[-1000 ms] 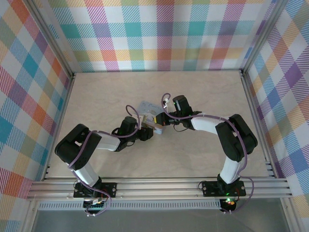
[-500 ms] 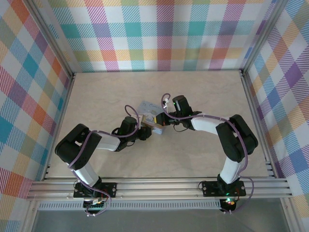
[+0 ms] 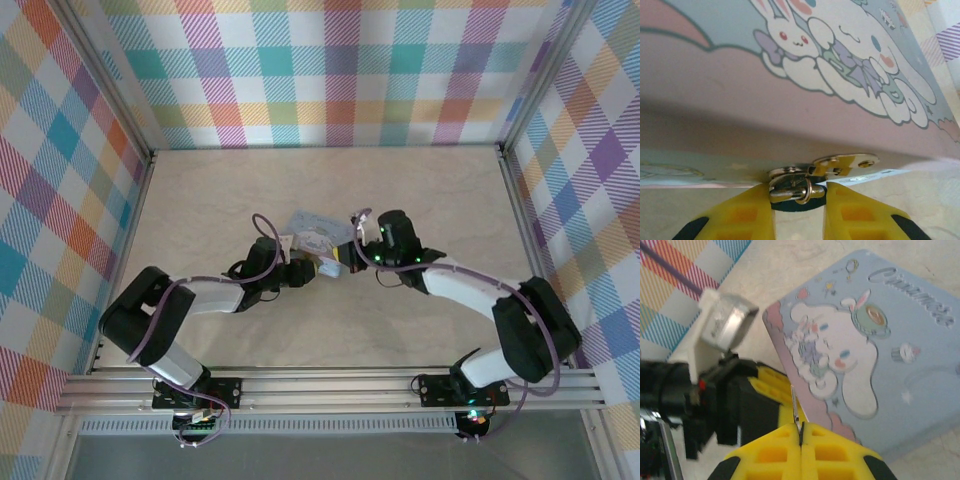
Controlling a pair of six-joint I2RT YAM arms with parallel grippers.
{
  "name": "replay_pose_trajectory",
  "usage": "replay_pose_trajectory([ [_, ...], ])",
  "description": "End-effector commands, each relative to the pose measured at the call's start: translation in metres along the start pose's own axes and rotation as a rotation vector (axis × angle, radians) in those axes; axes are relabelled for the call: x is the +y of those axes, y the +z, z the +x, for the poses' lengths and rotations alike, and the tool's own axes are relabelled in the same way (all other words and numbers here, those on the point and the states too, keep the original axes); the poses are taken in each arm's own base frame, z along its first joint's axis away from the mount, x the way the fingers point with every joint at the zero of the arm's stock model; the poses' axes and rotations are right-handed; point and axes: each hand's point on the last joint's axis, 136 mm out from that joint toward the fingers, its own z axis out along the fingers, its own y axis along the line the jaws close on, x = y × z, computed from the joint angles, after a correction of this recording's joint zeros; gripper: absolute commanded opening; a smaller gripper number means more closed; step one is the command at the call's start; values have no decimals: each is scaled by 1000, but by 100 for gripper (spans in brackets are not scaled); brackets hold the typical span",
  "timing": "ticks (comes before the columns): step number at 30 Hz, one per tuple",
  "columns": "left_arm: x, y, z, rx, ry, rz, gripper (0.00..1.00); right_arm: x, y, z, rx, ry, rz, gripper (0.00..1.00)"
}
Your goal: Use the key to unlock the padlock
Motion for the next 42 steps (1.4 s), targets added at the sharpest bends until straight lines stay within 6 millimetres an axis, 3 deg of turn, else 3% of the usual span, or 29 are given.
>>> replay_pose_trajectory([
  [1, -31, -13, -16, 8, -52, 61, 22, 4, -8, 15, -38, -120, 28, 0],
  [8, -50, -27, -15, 82, -130, 87, 22, 14, -23, 44, -84, -234, 44, 0],
  [14, -57, -31, -14, 108, -184, 106, 21, 14, -20, 58, -81, -285, 57, 0],
  [28, -57, -30, -12, 138, -255, 90, 20, 22, 17, 68, -71, -339, 38, 0],
  [42, -54, -26, -9, 148, -278, 80, 20, 19, 31, 68, -85, -342, 46, 0],
])
